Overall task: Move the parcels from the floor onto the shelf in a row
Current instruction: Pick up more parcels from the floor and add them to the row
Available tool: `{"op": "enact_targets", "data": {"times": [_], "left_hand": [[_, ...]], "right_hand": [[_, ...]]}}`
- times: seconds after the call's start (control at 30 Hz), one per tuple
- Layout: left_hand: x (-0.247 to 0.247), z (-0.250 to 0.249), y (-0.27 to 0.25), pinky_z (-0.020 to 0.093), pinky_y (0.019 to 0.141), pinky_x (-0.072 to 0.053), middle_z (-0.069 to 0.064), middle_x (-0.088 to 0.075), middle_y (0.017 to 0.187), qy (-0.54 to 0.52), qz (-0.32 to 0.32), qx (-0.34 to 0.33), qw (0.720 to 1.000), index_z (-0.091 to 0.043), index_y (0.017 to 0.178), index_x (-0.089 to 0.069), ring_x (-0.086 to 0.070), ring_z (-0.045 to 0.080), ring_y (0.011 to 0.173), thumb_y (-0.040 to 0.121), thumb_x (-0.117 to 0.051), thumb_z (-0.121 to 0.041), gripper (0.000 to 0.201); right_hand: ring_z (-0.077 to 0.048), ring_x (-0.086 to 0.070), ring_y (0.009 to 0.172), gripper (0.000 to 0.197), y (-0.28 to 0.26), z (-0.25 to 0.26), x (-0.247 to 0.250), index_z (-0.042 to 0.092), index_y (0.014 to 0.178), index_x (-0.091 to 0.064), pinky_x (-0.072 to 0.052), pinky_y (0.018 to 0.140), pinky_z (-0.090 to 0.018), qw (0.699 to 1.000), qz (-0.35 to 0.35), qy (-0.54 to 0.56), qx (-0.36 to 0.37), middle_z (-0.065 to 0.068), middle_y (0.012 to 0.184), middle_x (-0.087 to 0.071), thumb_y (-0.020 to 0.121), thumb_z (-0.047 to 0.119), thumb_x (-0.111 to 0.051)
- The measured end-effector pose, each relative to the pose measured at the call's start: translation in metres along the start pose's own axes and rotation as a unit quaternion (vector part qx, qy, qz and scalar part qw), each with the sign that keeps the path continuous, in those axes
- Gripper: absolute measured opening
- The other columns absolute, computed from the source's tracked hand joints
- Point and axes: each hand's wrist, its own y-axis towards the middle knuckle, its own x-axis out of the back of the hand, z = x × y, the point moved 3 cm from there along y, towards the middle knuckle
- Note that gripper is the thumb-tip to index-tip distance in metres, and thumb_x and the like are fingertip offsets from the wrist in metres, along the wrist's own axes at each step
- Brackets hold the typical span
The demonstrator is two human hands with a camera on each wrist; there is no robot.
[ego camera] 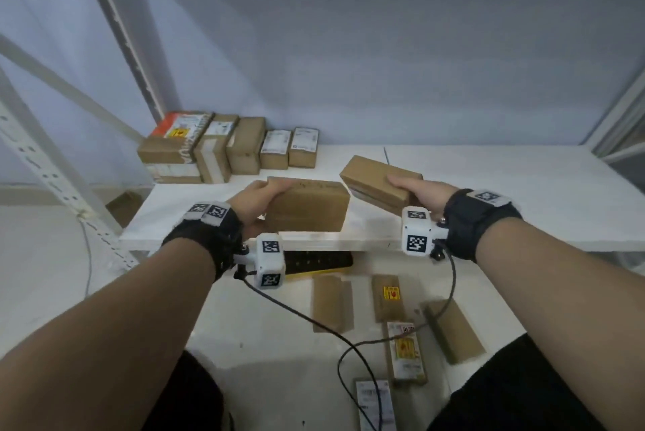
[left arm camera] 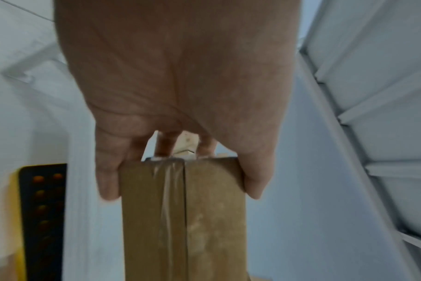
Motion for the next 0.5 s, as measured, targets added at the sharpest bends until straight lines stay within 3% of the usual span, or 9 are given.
{"op": "enact_targets", "data": {"times": [0.07, 0.17, 0.23, 0.3, 0.37, 0.5], "left_hand": [[-0.002, -0.014, 0.019, 0.039, 0.069, -0.057, 0.008, -0.060, 0.117, 0.006, -0.039, -0.027, 0.999, -0.026, 0.131, -0.049, -0.062, 0.029, 0.103, 0.074, -0.071, -0.055, 0.068], [-0.014, -0.024, 0.046, 0.039, 0.073, -0.055, 0.009, -0.061, 0.113, -0.002, -0.060, -0.059, 0.996, -0.029, 0.124, -0.047, -0.062, 0.026, 0.097, 0.071, -0.070, -0.045, 0.060], [-0.024, -0.025, 0.068, 0.033, 0.067, -0.052, 0.007, -0.062, 0.107, 0.015, -0.075, -0.091, 0.993, -0.029, 0.114, -0.047, -0.062, 0.019, 0.085, 0.072, -0.072, -0.037, 0.050], [-0.033, -0.020, 0.089, 0.039, 0.074, -0.057, 0.005, -0.063, 0.110, 0.065, -0.085, -0.115, 0.988, -0.031, 0.106, -0.046, -0.065, 0.020, 0.090, 0.064, -0.079, -0.042, 0.054], [-0.038, -0.017, 0.105, 0.043, 0.082, -0.058, 0.003, -0.054, 0.116, 0.141, -0.097, -0.126, 0.977, -0.031, 0.107, -0.044, -0.063, 0.022, 0.096, 0.057, -0.084, -0.051, 0.067], [-0.048, -0.018, 0.126, 0.032, 0.077, -0.052, 0.003, -0.037, 0.116, 0.256, -0.114, -0.155, 0.947, -0.024, 0.113, -0.040, -0.052, 0.017, 0.094, 0.069, -0.083, -0.043, 0.064]], "right_hand": [[-0.026, -0.070, 0.091, 0.087, 0.020, 0.015, -0.005, 0.009, 0.111, -0.063, -0.054, 0.090, -0.047, 0.999, -0.030, 0.020, 0.026, -0.010, 0.108, -0.070, 0.039, 0.053, -0.084], [-0.029, -0.071, 0.093, 0.085, 0.049, 0.026, -0.017, 0.007, 0.109, -0.066, -0.055, 0.086, -0.053, 0.997, -0.033, 0.053, 0.038, -0.012, 0.105, -0.072, 0.033, 0.044, -0.083], [-0.028, -0.071, 0.092, 0.086, 0.064, 0.027, -0.024, 0.006, 0.112, -0.063, -0.058, 0.082, -0.049, 0.997, -0.039, 0.061, 0.040, -0.012, 0.103, -0.072, 0.036, 0.040, -0.085], [-0.023, -0.068, 0.094, 0.085, 0.077, 0.021, -0.030, 0.006, 0.114, -0.055, -0.060, 0.080, -0.039, 0.996, -0.044, 0.053, 0.047, -0.009, 0.105, -0.068, 0.041, 0.038, -0.084], [-0.020, -0.066, 0.095, 0.090, 0.088, 0.009, -0.034, 0.010, 0.114, -0.047, -0.060, 0.078, -0.037, 0.996, -0.065, 0.039, 0.051, -0.007, 0.106, -0.063, 0.039, 0.042, -0.084], [-0.022, -0.067, 0.090, 0.107, 0.121, -0.009, -0.040, 0.018, 0.116, -0.043, -0.060, 0.076, -0.043, 0.992, -0.115, 0.012, 0.047, -0.005, 0.106, -0.061, 0.026, 0.058, -0.084]]}}
